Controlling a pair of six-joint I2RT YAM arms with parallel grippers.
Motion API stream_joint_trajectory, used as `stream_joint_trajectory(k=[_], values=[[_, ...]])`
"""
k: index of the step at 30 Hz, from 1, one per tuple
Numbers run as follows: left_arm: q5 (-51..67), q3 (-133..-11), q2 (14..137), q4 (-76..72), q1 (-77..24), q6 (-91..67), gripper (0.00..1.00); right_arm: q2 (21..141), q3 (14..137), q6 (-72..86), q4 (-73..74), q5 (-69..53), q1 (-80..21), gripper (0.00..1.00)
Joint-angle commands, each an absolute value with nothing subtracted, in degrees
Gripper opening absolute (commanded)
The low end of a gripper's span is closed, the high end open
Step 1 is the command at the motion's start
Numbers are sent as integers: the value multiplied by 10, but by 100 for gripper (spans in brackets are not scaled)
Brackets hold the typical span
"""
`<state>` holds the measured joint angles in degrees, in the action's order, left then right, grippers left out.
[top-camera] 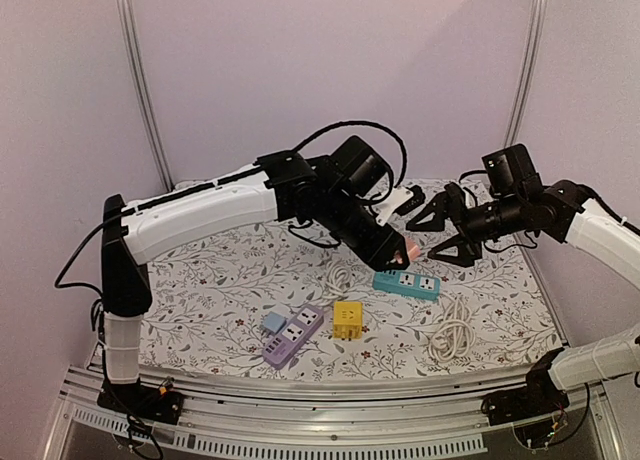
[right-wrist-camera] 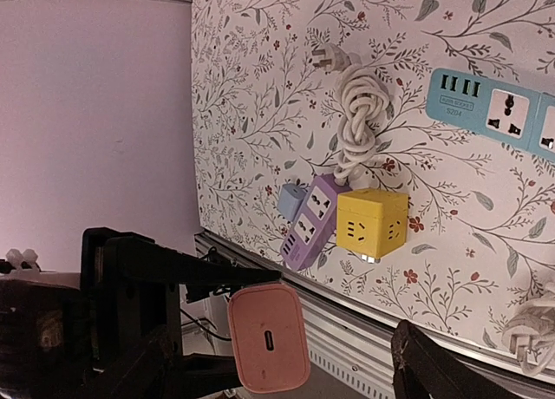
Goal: Insert the plug
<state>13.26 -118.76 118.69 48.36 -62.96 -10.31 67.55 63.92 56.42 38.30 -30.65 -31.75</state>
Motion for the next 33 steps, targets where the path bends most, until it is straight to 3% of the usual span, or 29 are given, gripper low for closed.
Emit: stream_joint_trajectory(k=[1,27,31,33], values=[[145,-1203,1199,492,-638,-103,7,699,661,561,365,-316,-336,82],[160,-1207,1199,506,-639,-59,9,737,662,513,373,-405,-353,37],[147,-1207,1199,506,-640,-59,12,743,662,509,374,-408,-355,26],[136,-1202,1195,505,-640,-60,20,745,662,507,375,-409,-355,19]])
